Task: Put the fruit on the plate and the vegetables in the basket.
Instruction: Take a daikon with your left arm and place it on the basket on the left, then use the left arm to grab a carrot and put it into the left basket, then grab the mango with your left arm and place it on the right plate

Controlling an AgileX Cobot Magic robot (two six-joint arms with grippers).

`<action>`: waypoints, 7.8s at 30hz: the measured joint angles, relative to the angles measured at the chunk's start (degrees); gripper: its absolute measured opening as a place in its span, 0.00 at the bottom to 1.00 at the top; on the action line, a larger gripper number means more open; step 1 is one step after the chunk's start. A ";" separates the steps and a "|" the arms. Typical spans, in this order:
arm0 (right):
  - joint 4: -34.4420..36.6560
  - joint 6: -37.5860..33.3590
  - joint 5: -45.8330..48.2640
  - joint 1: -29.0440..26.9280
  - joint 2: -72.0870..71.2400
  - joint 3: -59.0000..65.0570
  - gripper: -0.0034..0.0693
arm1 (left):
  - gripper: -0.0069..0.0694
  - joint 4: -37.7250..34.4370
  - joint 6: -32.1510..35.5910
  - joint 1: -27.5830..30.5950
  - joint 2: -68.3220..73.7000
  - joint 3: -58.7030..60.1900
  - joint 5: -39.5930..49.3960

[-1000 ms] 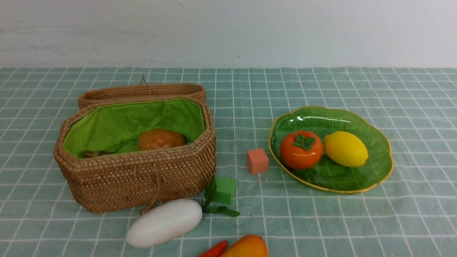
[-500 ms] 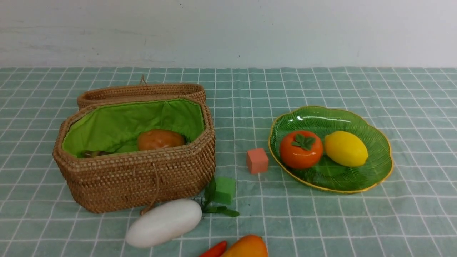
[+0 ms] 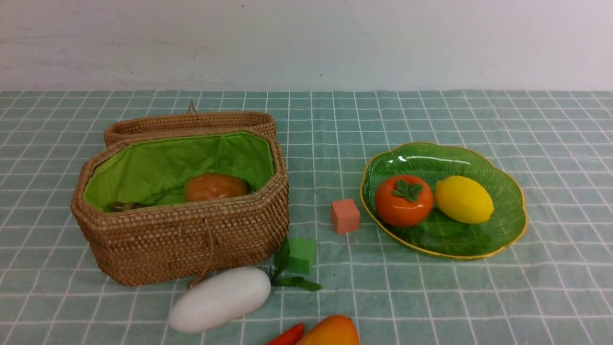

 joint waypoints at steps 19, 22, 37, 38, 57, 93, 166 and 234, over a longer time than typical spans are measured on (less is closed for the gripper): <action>0.06 -0.05 0.00 0.00 0.00 0.00 0.13 | 0.40 -4.51 -0.16 0.00 5.59 -16.34 -26.12; 0.06 -0.05 0.00 0.00 0.00 0.00 0.14 | 0.40 -2.10 2.61 0.00 13.75 -29.02 -11.86; 0.06 -0.05 0.00 0.00 0.00 0.00 0.17 | 0.40 1.66 15.92 -6.01 46.69 -43.64 22.66; 0.06 -0.05 0.00 0.00 0.00 0.00 0.17 | 0.40 -0.35 20.19 -8.86 50.01 -44.26 23.59; 0.06 -0.05 0.00 0.00 0.00 0.00 0.19 | 0.96 -2.95 43.31 -27.16 91.36 -60.08 20.79; 0.06 -0.05 0.00 0.00 0.00 0.00 0.25 | 0.78 -6.20 57.41 -27.19 83.77 -61.04 19.05; 0.06 -0.05 0.00 0.00 0.00 0.00 0.33 | 0.65 -1.80 42.50 -39.84 100.04 -54.91 28.36; 0.06 -0.05 0.00 0.00 0.00 0.00 0.37 | 0.87 -11.56 25.54 -46.07 103.26 -64.64 19.02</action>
